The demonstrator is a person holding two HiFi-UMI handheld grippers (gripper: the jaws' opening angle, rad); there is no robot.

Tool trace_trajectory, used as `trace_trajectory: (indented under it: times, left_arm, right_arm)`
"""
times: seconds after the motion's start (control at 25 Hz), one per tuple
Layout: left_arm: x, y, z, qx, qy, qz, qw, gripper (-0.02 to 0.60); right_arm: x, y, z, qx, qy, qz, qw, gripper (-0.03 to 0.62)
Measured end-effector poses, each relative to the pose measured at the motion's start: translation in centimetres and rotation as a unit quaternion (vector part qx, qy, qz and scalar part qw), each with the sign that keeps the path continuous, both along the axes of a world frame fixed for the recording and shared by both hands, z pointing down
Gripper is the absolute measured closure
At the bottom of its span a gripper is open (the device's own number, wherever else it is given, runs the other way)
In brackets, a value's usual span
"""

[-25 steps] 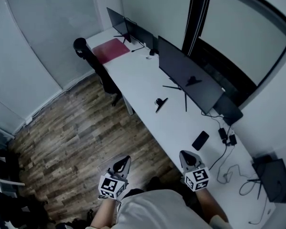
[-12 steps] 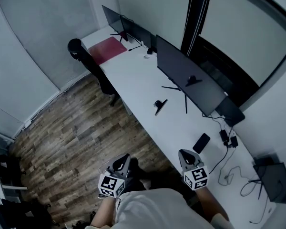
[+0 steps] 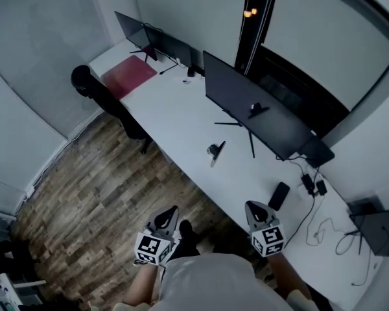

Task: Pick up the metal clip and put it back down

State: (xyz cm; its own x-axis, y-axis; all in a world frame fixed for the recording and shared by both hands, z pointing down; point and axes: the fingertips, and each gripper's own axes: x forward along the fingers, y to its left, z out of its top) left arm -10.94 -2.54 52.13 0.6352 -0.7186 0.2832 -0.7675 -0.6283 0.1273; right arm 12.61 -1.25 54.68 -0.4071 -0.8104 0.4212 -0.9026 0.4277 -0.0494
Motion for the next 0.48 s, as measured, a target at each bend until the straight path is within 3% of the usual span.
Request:
trace_trajectory:
  times: [0.48]
  left_arm:
    - [-3.2, -8.4, 2.8, -0.037, 0.01, 0.097, 0.9945, 0.551]
  right_arm:
    - [-4.5, -5.0, 0.8, -0.023, 0.019, 0.076, 0.997, 0.56]
